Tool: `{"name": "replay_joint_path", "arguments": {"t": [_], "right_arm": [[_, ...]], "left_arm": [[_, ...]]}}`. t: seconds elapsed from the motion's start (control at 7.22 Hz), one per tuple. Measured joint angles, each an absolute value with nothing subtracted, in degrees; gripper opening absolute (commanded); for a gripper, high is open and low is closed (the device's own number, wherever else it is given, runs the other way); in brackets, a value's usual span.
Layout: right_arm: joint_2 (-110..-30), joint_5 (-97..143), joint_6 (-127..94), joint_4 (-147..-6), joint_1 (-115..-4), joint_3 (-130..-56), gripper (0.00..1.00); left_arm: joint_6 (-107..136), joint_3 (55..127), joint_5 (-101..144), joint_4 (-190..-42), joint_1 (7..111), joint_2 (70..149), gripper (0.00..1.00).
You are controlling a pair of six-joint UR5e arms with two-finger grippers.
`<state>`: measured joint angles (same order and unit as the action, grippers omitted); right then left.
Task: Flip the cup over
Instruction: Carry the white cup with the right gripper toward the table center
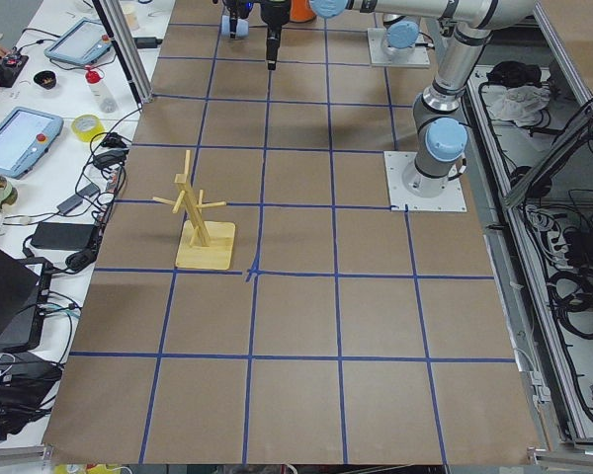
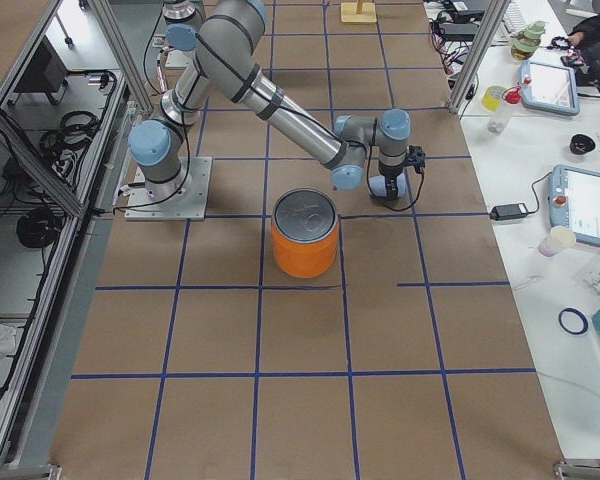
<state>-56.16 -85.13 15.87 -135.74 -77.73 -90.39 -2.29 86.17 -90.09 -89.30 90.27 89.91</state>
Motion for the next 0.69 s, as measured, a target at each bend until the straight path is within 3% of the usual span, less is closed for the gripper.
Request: {"name": "replay_joint_path", "arguments": {"t": [0.69], "right_arm": [[-57.4,-85.3,28.2,-135.0,-98.9,-85.8,0.37]], "left_arm": [[-2.3,86.1,-90.3,-89.3,90.2,89.9,1.00]]}}
